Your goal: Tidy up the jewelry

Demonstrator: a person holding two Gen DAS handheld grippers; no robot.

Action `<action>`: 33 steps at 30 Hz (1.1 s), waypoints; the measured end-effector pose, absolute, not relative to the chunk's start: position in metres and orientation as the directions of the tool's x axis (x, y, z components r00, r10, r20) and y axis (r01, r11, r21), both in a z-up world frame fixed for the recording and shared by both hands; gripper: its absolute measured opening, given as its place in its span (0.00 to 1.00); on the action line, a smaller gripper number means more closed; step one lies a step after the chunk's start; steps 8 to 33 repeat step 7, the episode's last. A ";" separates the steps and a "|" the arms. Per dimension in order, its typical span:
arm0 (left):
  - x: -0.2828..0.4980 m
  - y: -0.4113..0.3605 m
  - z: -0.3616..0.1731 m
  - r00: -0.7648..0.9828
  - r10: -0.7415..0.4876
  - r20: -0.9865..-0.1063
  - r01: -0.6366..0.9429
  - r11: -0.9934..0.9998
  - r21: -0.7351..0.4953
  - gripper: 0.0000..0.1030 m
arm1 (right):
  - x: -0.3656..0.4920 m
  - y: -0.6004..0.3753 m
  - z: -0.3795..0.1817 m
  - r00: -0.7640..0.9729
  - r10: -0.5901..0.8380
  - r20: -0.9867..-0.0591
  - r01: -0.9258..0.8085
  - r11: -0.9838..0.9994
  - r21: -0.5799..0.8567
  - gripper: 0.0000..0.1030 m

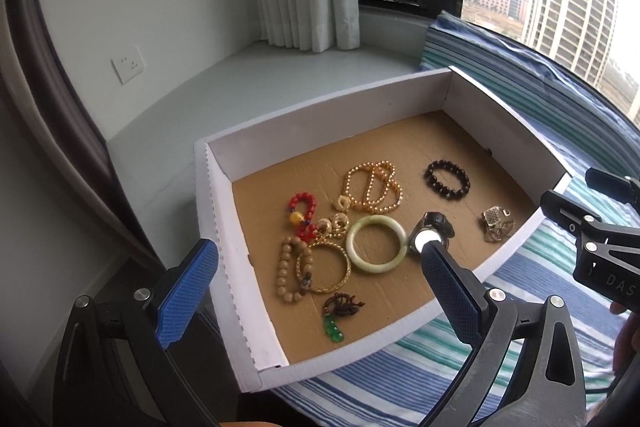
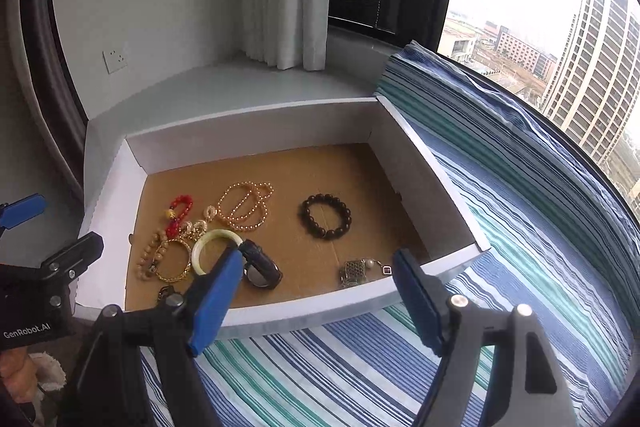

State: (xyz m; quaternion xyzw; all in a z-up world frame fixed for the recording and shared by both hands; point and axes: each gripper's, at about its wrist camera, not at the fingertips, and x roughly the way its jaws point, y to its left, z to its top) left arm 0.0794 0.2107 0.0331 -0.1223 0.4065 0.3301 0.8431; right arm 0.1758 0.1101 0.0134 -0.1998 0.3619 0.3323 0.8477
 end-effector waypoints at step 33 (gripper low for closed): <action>0.078 0.213 0.033 0.460 0.449 -0.766 -0.659 0.751 0.045 0.98 | 0.175 0.117 0.010 0.504 0.422 -0.753 -0.714 0.694 -0.089 0.76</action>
